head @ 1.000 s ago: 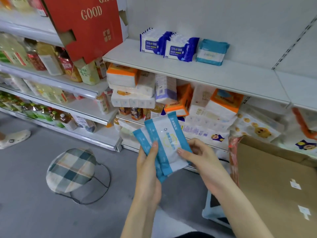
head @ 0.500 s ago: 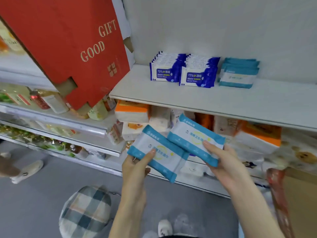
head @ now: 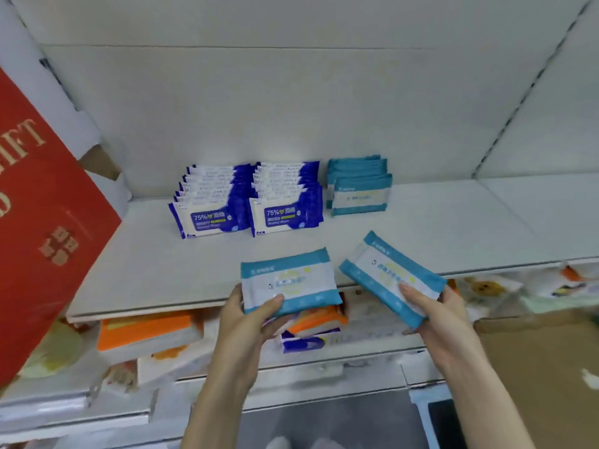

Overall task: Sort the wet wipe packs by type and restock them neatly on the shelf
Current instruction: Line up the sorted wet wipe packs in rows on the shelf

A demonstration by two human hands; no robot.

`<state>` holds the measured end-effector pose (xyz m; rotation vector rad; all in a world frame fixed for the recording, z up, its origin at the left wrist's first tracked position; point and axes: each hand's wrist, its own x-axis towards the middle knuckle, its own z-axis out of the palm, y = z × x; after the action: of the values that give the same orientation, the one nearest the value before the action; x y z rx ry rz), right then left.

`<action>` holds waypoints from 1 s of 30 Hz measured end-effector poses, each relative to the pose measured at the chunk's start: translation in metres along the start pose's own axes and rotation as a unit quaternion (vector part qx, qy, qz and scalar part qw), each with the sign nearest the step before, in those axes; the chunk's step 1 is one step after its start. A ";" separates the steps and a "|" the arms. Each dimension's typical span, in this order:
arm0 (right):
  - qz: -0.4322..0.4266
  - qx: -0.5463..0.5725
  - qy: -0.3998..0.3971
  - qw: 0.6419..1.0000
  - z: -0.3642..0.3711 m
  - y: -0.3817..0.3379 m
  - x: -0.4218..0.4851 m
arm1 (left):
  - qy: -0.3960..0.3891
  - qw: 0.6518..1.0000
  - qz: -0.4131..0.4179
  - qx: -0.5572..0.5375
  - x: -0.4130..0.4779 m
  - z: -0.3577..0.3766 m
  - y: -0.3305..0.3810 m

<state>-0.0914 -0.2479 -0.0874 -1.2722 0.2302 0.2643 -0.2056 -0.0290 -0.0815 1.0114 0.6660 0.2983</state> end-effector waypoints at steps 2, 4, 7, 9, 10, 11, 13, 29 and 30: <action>-0.029 -0.061 0.030 0.997 0.001 -0.005 0.015 | -0.009 1.000 0.007 0.016 0.020 0.009 0.004; -0.055 -0.097 0.048 0.993 0.002 -0.007 0.034 | -0.001 1.000 0.011 0.027 0.036 0.016 0.004; -0.088 -0.150 0.043 0.984 0.008 -0.008 0.076 | 0.007 0.999 0.018 0.043 0.057 0.024 0.004; -0.129 -0.201 0.016 0.971 0.015 -0.009 0.108 | 0.022 0.996 0.033 0.084 0.072 0.032 0.005; -0.155 -0.231 -0.004 0.961 0.020 -0.010 0.123 | 0.033 0.993 0.040 0.105 0.078 0.036 0.005; -0.182 -0.261 -0.024 0.948 0.025 -0.011 0.138 | 0.041 0.990 0.049 0.126 0.084 0.040 0.005; -0.232 -0.316 -0.050 0.918 0.032 -0.012 0.164 | 0.042 0.982 0.073 0.170 0.093 0.048 0.002; -0.278 -0.295 -0.008 0.914 0.038 -0.017 0.213 | 0.133 0.897 0.168 0.388 0.109 0.085 -0.028; -0.267 -0.259 -0.036 0.928 0.033 -0.017 0.207 | 0.126 0.887 0.171 0.409 0.112 0.092 -0.028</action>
<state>0.1112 -0.2069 -0.1276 -1.7880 -0.2742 -0.1100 -0.0629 -0.0483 -0.1145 1.9366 0.8729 0.4787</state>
